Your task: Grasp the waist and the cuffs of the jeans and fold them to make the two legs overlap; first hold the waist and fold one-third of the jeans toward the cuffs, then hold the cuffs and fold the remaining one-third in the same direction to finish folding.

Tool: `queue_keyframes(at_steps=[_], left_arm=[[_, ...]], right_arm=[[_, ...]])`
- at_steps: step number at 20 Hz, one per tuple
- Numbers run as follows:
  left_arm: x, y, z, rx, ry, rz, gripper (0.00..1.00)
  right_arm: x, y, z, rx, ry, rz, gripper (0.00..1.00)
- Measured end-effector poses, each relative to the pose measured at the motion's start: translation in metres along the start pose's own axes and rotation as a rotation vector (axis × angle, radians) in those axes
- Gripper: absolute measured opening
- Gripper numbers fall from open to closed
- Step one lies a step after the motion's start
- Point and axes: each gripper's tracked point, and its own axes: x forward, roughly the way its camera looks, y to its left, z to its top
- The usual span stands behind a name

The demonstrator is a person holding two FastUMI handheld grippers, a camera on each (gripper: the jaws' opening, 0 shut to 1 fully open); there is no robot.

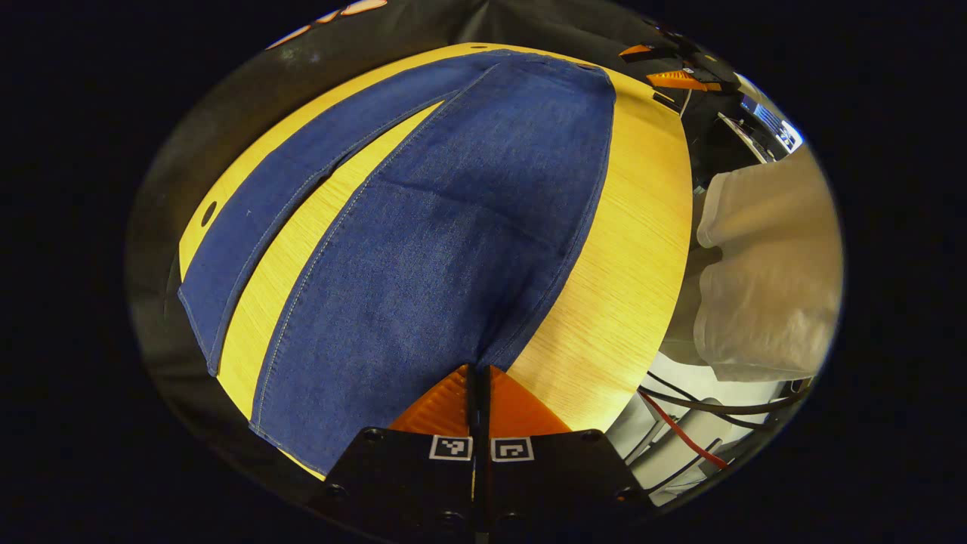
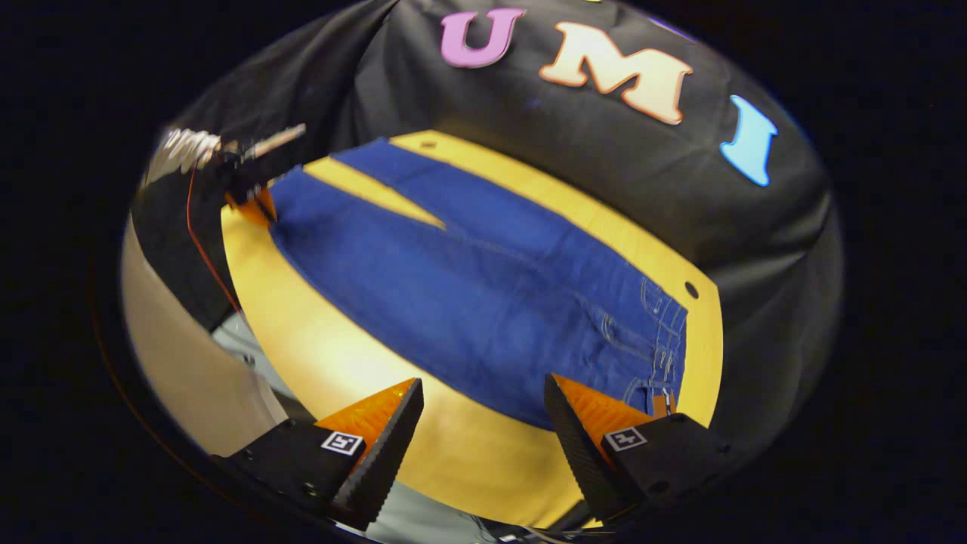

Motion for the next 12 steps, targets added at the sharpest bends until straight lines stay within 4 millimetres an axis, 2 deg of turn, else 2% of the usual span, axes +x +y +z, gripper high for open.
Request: queue_keyframes(at_steps=[3,5,9,11,12], left_arm=[[0.001,0.0,0.001,-0.036,0.029,0.004,0.0],[-0.001,-0.002,0.004,-0.059,0.058,0.013,0.0],[0.001,-0.001,0.001,-0.076,0.106,0.037,0.0],[0.002,-0.001,0.002,-0.087,0.125,0.042,0.0],[0.002,0.0,0.001,-0.093,0.133,0.044,0.0]], right_arm=[[0.026,-0.023,-0.035,-0.096,0.135,0.061,1.0],[0.041,-0.036,-0.051,-0.156,0.205,0.089,1.0],[0.065,-0.051,-0.071,-0.187,0.273,0.162,1.0],[0.071,-0.054,-0.078,-0.188,0.308,0.2,1.0],[0.066,-0.053,-0.075,-0.174,0.313,0.23,1.0]])
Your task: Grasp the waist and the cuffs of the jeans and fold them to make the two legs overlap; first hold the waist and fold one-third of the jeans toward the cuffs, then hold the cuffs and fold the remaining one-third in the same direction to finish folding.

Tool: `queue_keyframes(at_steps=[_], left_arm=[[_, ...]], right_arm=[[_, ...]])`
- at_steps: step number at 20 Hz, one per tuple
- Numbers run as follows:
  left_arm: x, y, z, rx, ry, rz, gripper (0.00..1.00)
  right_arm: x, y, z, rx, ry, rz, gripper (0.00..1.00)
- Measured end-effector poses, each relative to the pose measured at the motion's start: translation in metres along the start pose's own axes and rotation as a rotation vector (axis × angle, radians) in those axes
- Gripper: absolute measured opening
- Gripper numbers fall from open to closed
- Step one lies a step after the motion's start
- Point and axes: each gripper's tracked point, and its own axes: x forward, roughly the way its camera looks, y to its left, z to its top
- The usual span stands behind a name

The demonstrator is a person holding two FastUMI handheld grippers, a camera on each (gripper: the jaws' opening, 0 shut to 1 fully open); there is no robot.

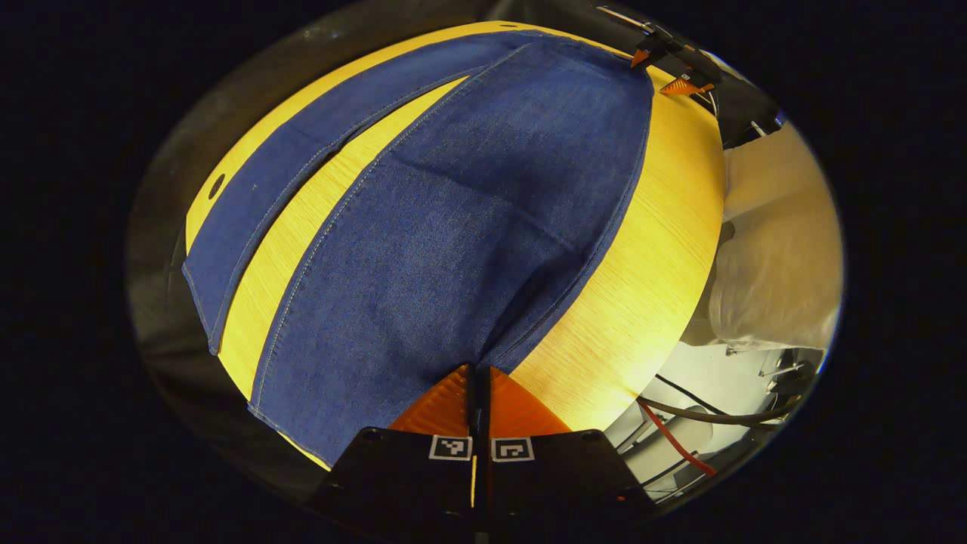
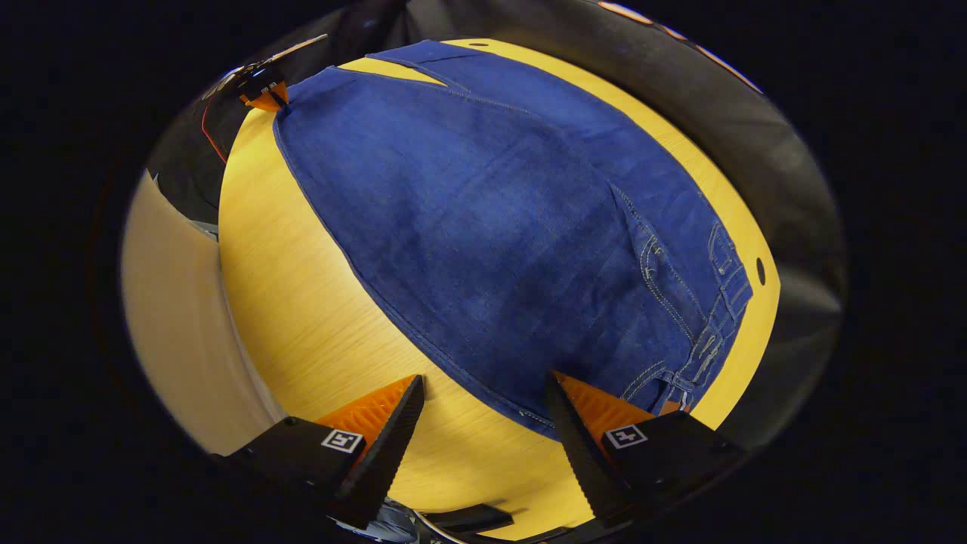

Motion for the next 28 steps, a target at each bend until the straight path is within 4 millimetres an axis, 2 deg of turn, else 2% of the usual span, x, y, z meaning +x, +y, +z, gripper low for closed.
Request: queue_keyframes(at_steps=[1,2,3,4,6,9,12,13,14,18,22,23,25,28], left_arm=[[0.0,0.0,0.001,-0.006,0.007,0.002,0.0],[0.0,-0.001,0.001,-0.01,0.012,0.003,0.0],[0.0,0.0,0.001,-0.016,0.015,0.003,0.0],[0.0,-0.001,0.001,-0.025,0.017,0.002,0.0],[0.001,0.0,0.001,-0.053,0.017,-0.001,0.0],[0.0,-0.001,0.003,-0.085,0.006,-0.006,0.0],[0.0,-0.005,0.0,-0.104,0.025,-0.065,0.0],[0.0,-0.01,-0.002,-0.111,0.048,-0.106,0.0],[-0.001,-0.015,-0.007,-0.116,0.074,-0.148,0.0],[-0.012,-0.037,-0.02,-0.108,0.157,-0.251,0.0],[-0.024,-0.036,-0.017,-0.061,0.196,-0.274,0.0],[-0.03,-0.031,-0.013,-0.041,0.197,-0.271,0.0],[-0.044,-0.012,0.0,0.007,0.198,-0.237,0.0],[-0.067,0.038,0.031,0.087,0.215,-0.139,0.0]], right_arm=[[0.009,0.001,-0.002,0.013,0.005,0.02,0.98],[0.01,0.001,-0.003,0.021,0.012,0.042,0.97],[0.011,-0.001,-0.002,0.027,0.006,0.046,0.92],[0.01,-0.002,-0.003,0.027,0.007,0.044,0.96],[0.012,-0.005,-0.003,0.024,0.005,0.043,0.88],[0.012,-0.02,-0.002,0.036,0.015,0.029,0.58],[0.009,-0.025,-0.005,0.054,0.003,-0.001,0.11],[0.009,-0.021,-0.011,0.077,0.019,-0.002,0.04],[0.006,-0.017,-0.013,0.09,0.036,0.004,0.03],[-0.006,-0.03,0.008,0.118,0.037,0.021,0.03],[-0.029,-0.045,0.029,0.22,-0.06,-0.04,0.03],[-0.036,-0.051,0.036,0.241,-0.087,-0.061,0.0],[-0.048,-0.062,0.051,0.266,-0.125,-0.101,0.03],[-0.057,-0.092,0.08,0.278,-0.183,-0.167,0.03]])
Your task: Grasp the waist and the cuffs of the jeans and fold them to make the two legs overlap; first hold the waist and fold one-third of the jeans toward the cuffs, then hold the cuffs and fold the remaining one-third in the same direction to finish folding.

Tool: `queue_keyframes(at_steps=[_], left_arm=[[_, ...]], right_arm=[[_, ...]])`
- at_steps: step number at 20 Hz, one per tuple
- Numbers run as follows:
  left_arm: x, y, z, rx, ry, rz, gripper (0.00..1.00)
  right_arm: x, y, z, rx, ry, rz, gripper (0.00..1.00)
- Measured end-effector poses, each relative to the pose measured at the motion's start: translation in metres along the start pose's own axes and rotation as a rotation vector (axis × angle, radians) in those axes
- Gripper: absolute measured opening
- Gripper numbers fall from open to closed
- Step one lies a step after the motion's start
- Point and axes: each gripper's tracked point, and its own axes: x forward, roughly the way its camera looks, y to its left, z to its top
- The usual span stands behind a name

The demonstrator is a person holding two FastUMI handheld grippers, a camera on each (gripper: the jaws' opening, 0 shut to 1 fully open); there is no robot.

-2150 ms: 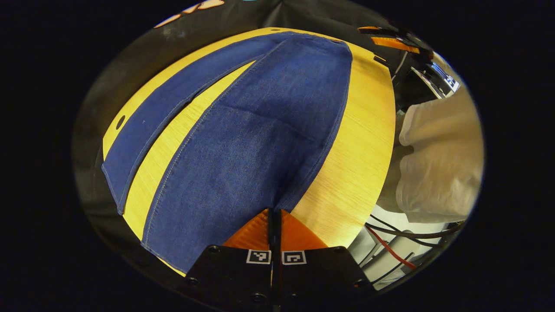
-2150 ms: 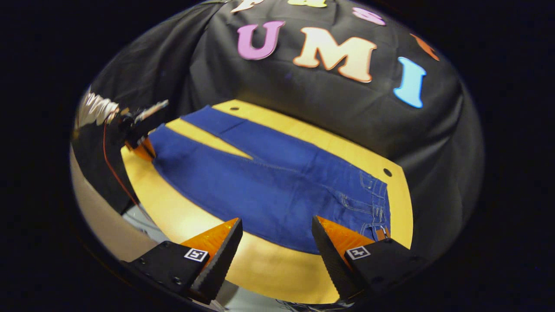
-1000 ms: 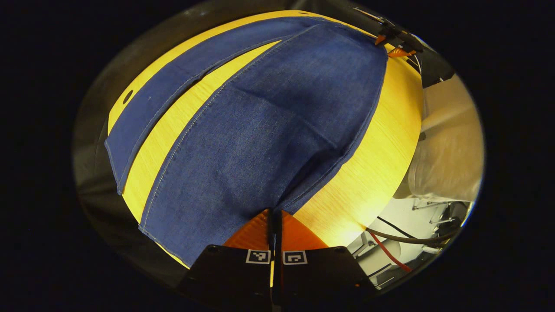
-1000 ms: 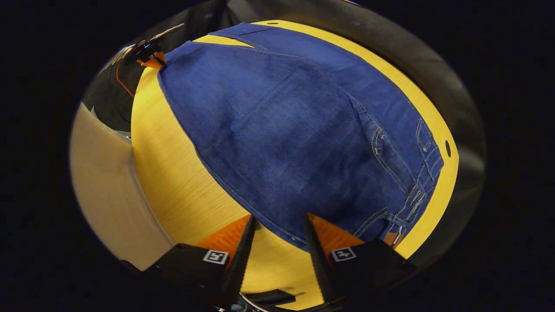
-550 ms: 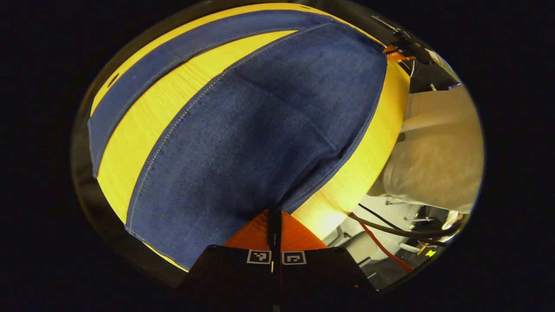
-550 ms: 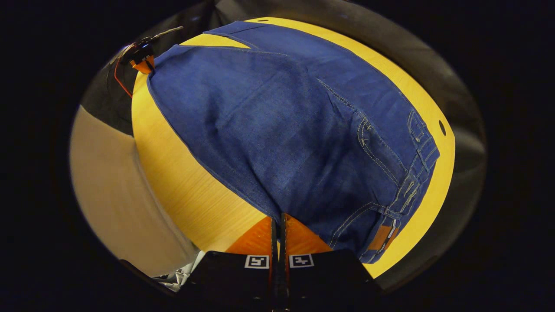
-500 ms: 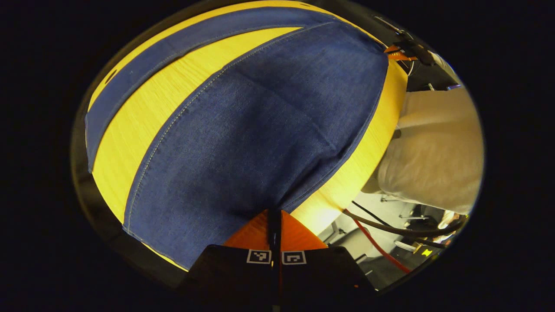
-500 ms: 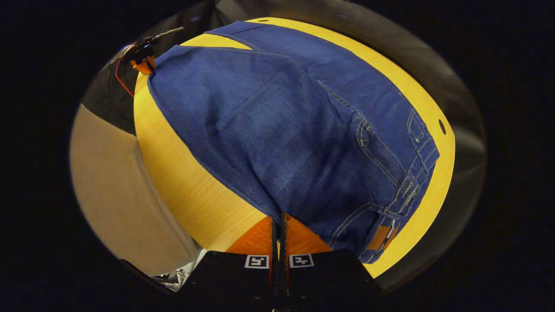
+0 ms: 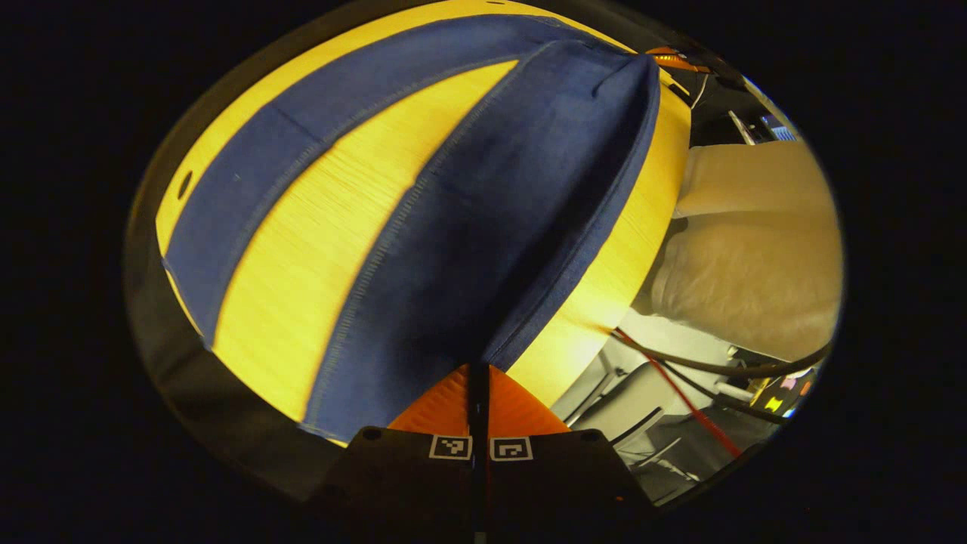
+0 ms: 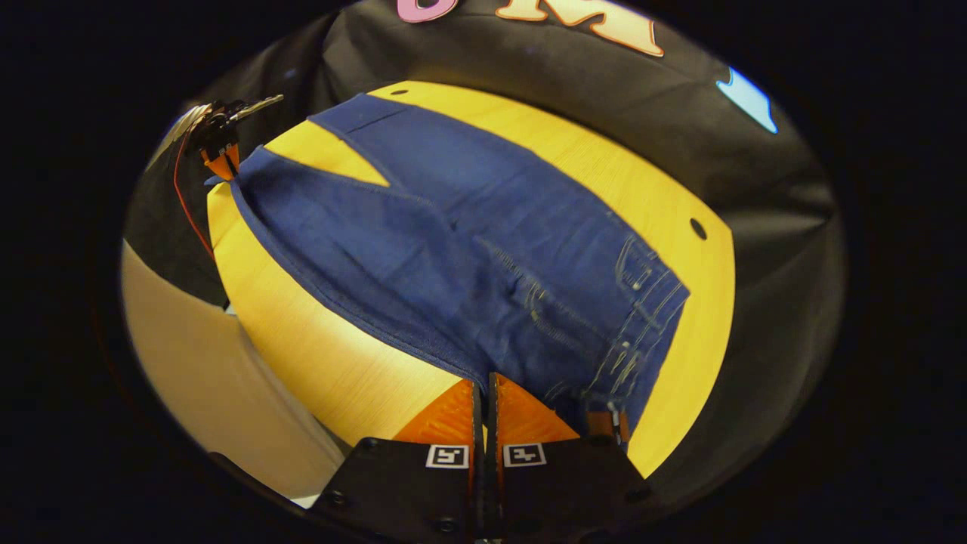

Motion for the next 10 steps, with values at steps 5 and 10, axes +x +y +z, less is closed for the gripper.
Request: queue_keyframes(at_steps=[5,10], left_arm=[[-0.049,0.09,0.0,0.06,0.161,0.212,0.0],[-0.033,0.077,0.023,0.049,0.111,0.127,0.0]], right_arm=[[0.019,-0.025,0.034,0.056,-0.045,-0.033,0.02],[0.025,-0.029,0.035,0.04,-0.034,-0.021,0.0]])
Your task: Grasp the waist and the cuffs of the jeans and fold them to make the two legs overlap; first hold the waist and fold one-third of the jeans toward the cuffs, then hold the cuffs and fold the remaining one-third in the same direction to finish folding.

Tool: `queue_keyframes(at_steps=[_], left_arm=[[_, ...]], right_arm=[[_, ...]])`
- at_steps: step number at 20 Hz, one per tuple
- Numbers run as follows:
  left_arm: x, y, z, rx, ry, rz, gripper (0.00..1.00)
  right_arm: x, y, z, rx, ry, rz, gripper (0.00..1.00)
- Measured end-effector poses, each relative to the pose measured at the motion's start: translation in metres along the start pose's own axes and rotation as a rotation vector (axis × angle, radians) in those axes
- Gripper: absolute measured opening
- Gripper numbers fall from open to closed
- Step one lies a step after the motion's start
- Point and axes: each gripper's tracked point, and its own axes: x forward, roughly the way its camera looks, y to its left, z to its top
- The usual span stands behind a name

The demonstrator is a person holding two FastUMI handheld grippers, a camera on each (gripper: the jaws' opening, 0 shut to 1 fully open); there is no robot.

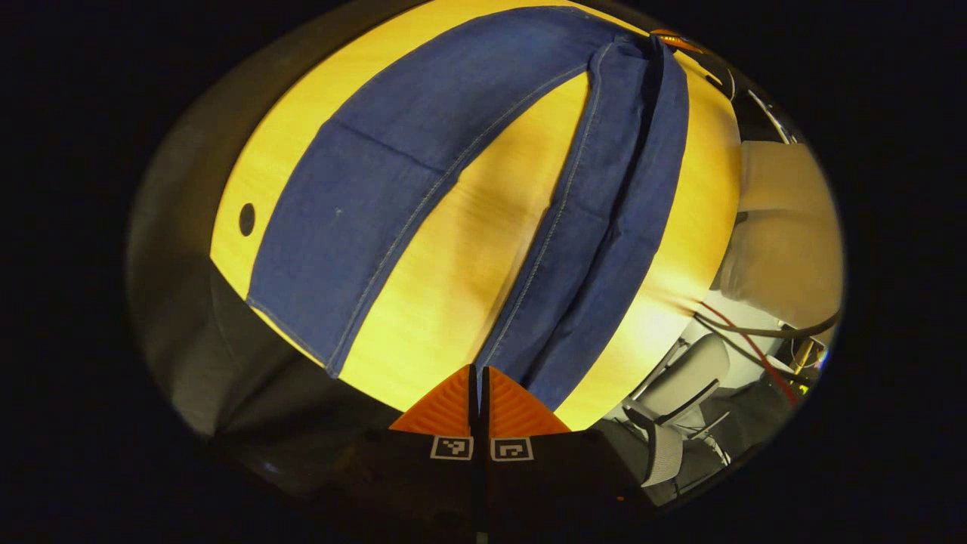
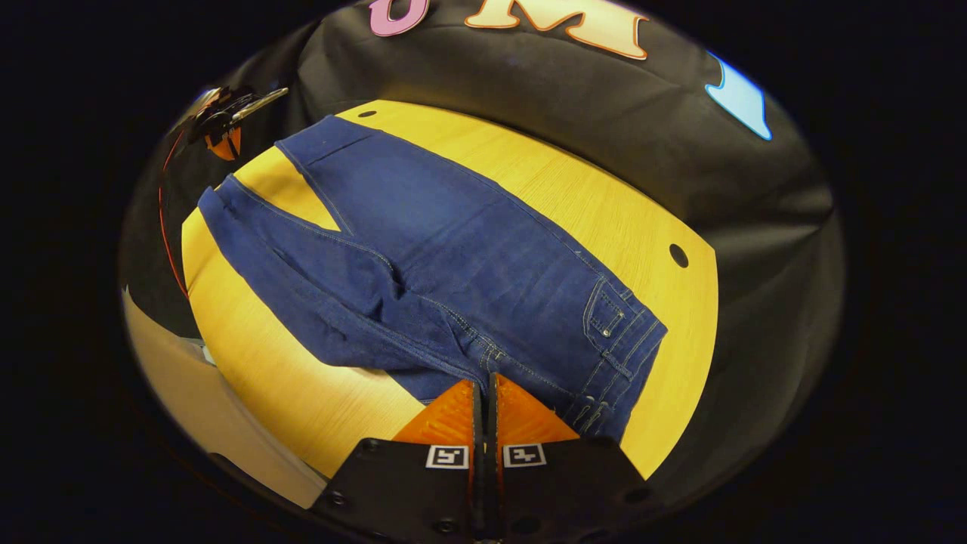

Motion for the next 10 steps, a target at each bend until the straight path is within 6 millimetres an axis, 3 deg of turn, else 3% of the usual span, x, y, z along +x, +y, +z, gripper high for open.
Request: queue_keyframes(at_steps=[5,9,10], left_arm=[[0.037,-0.032,-0.017,0.037,0.021,-0.023,0.0],[0.067,-0.04,-0.034,0.037,0.048,-0.005,0.0],[0.073,-0.046,-0.034,0.027,0.045,-0.022,0.14]], right_arm=[[0.004,-0.002,-0.003,-0.001,0.004,0.007,0.03],[0.004,-0.002,-0.005,-0.003,0.017,0.01,0.02],[0.004,-0.002,-0.006,-0.006,0.021,0.01,0.03]])
